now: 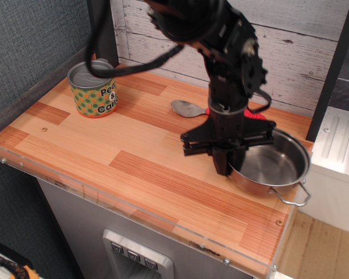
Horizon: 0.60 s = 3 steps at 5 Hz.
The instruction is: Place the vessel to the front edge of the table
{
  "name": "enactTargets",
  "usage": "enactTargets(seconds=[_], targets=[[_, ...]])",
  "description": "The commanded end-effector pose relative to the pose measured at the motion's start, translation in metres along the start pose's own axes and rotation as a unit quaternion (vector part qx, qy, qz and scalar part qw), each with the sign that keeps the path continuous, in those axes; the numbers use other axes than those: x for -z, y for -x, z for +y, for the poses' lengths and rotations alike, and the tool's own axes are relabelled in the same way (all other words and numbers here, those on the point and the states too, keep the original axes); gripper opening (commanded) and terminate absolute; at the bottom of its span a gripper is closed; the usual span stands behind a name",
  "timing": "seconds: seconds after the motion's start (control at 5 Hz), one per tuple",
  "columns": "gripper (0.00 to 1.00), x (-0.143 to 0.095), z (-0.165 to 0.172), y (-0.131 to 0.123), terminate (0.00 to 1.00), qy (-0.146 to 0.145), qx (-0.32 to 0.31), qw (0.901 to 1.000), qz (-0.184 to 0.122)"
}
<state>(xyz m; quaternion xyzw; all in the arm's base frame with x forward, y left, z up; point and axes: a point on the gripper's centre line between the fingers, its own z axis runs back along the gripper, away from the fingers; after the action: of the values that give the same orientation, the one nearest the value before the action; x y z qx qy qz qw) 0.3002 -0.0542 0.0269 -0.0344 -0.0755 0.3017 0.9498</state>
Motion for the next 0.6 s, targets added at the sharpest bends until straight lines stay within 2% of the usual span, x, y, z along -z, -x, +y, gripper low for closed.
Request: enactTargets(seconds=[0.0,0.2,0.4], targets=[[0.00,-0.040,0.021,-0.005,0.00,0.014,-0.108,0.9932,-0.041],[0.00,-0.046,0.042,-0.005,0.00,-0.028,-0.174,0.9823,-0.065],[0.00,-0.047,0.068,-0.001,0.00,-0.053,-0.216,0.9719,-0.078]])
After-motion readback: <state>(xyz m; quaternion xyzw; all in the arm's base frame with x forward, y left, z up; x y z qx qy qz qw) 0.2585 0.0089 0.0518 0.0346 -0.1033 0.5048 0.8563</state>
